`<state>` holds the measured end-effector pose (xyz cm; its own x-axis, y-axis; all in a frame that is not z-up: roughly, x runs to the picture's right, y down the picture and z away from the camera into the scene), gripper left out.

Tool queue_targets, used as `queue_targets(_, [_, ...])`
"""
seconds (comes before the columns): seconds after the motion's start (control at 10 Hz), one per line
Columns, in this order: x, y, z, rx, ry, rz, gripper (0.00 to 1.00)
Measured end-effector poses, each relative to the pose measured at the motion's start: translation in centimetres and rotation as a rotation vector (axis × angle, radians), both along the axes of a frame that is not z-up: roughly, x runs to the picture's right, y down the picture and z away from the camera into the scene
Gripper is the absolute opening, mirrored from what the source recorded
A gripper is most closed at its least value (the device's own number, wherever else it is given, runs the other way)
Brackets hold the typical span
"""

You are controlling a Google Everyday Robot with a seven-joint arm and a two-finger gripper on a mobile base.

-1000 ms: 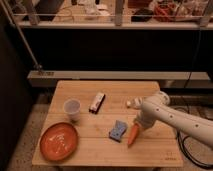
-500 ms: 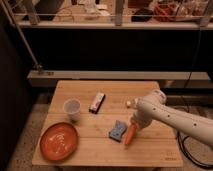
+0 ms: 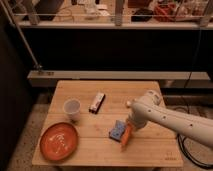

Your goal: Place the pepper on the white sponge

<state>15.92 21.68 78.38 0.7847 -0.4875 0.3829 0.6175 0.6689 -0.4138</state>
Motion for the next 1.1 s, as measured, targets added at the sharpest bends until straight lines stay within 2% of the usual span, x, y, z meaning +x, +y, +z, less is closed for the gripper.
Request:
queue_targets(0.4, [-1.1,0.8,0.0,0.004,-0.021,-0.028,0.05])
queue_targets(0.7, [-3.2,1.5,0.0,0.008,-0.042,-0.051,0.05])
queue_targets(1.1, [-3.5,2.1,0.3,0.012,-0.050,-0.063,0.05])
